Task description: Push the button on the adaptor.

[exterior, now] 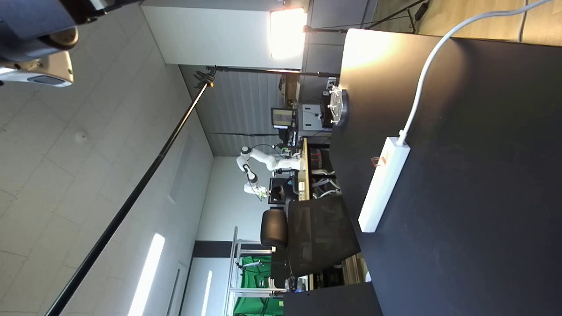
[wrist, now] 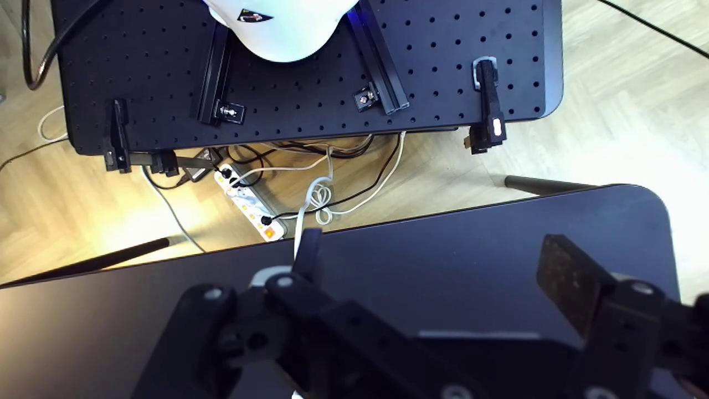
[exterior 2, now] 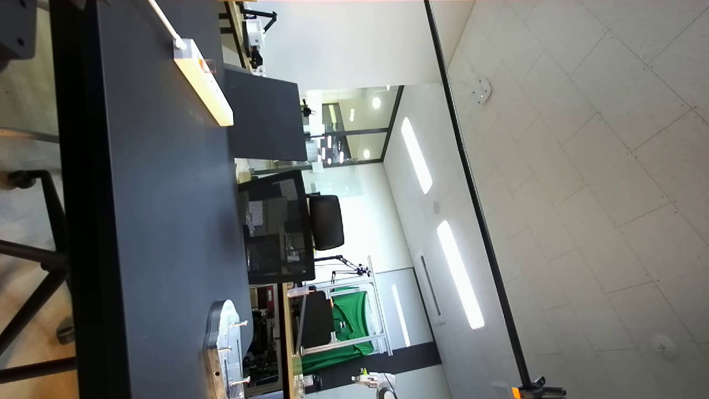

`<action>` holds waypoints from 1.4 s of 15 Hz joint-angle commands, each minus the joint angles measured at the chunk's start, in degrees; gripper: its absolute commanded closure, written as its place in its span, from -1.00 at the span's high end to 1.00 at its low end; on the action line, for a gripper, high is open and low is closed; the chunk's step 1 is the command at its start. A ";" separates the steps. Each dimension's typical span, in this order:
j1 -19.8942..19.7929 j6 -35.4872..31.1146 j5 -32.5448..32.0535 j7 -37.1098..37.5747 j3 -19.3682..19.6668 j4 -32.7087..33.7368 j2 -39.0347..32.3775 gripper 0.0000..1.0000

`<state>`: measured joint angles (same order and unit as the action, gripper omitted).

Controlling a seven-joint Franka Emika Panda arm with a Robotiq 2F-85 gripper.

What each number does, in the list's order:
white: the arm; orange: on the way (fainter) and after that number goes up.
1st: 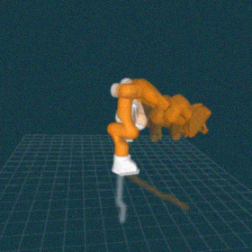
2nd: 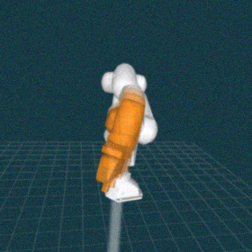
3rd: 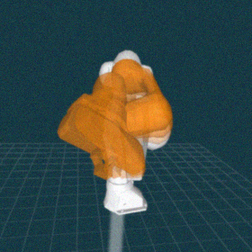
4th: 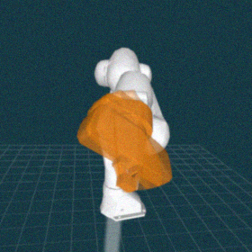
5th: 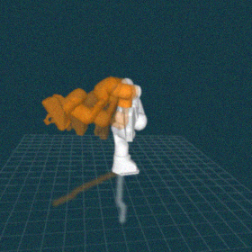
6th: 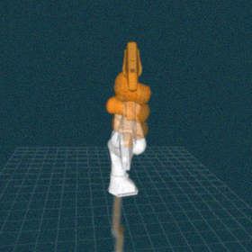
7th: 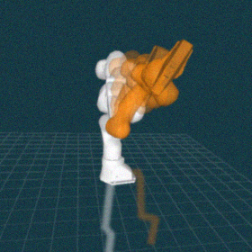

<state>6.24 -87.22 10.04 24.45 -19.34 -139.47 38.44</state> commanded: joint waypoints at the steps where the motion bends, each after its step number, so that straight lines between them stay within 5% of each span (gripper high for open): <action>1: 0.49 0.02 -0.22 0.24 0.39 0.06 -0.13 1.00; 13: 0.49 0.02 -0.22 0.24 0.39 0.06 -0.12 1.00; 21: -5.28 -19.44 -10.48 -10.79 9.43 0.13 -11.46 1.00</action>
<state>2.28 -101.39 2.08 16.64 -13.34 -141.07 32.46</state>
